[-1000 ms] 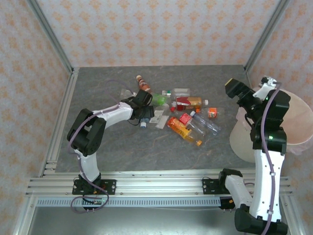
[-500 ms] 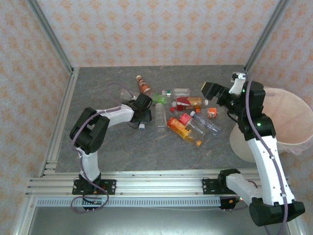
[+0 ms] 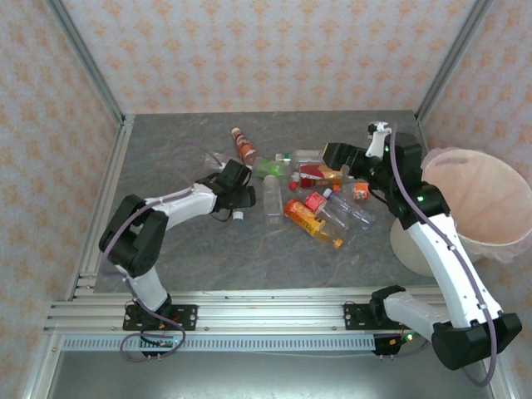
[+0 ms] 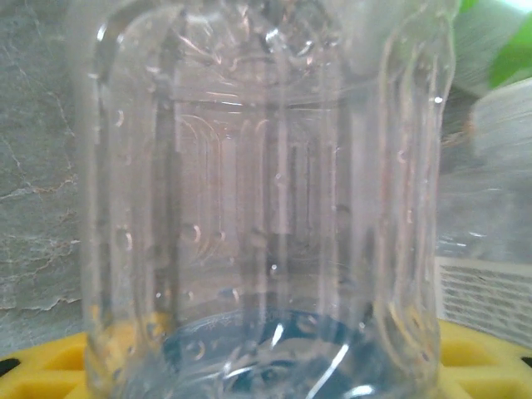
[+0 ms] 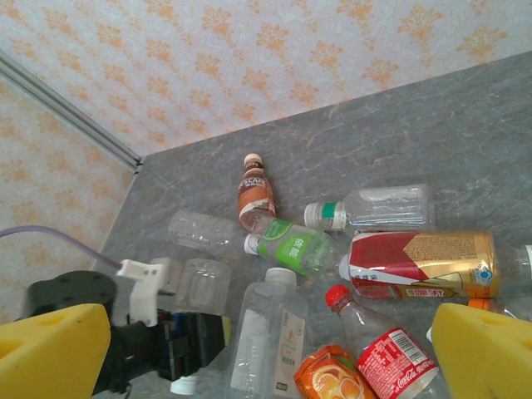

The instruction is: Put the plastic bottles in the bin

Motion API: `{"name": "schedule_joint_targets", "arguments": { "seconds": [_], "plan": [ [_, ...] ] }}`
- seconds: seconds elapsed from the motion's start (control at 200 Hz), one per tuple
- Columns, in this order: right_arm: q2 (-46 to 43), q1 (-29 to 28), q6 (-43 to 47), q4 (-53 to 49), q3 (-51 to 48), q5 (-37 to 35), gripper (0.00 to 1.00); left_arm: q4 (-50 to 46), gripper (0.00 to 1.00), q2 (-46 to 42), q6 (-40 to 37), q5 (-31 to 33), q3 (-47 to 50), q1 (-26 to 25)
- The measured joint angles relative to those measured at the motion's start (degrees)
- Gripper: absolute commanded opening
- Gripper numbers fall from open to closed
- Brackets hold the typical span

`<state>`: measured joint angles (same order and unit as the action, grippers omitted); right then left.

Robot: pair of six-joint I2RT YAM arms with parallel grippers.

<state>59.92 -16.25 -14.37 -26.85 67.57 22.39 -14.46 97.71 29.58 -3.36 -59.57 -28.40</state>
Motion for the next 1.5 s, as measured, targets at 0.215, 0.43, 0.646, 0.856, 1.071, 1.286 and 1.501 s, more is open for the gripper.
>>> {"name": "schedule_joint_targets", "arguments": {
  "seconds": [0.215,0.43,0.646,0.856,1.071,1.286,1.501],
  "plan": [
    [2.86,-2.86,-4.26,5.31,-2.73,-0.02,0.99,6.03,0.43,-9.27,-1.38,-6.78,4.9,-0.17],
    [7.74,-5.11,-11.93,13.38,-4.2,5.14,0.99,12.52,0.42,-17.22,-3.13,-16.35,5.31,-1.77],
    [11.58,-5.2,-19.37,23.78,-4.22,15.08,0.99,19.74,0.42,-21.29,-2.99,-27.74,5.31,-1.99],
    [13.51,-6.62,-20.9,27.8,-4.2,23.52,0.99,23.56,0.42,-22.08,-2.19,-35.71,5.22,-1.99],
    [13.55,-10.6,-18.71,27.85,-3.61,26.43,0.99,27.36,0.42,-22.25,-0.5,-41.55,4.85,-1.99],
    [13.55,-14.03,-18.88,30.62,-3.61,23.58,0.94,29.9,0.43,-22.25,1.46,-44.04,4.48,-3.26],
    [13.97,-14.58,-21.46,34.42,-3.69,22.38,0.76,30.6,0.42,-22.25,1.9,-44.28,4.28,-4.24]
  ]
}}
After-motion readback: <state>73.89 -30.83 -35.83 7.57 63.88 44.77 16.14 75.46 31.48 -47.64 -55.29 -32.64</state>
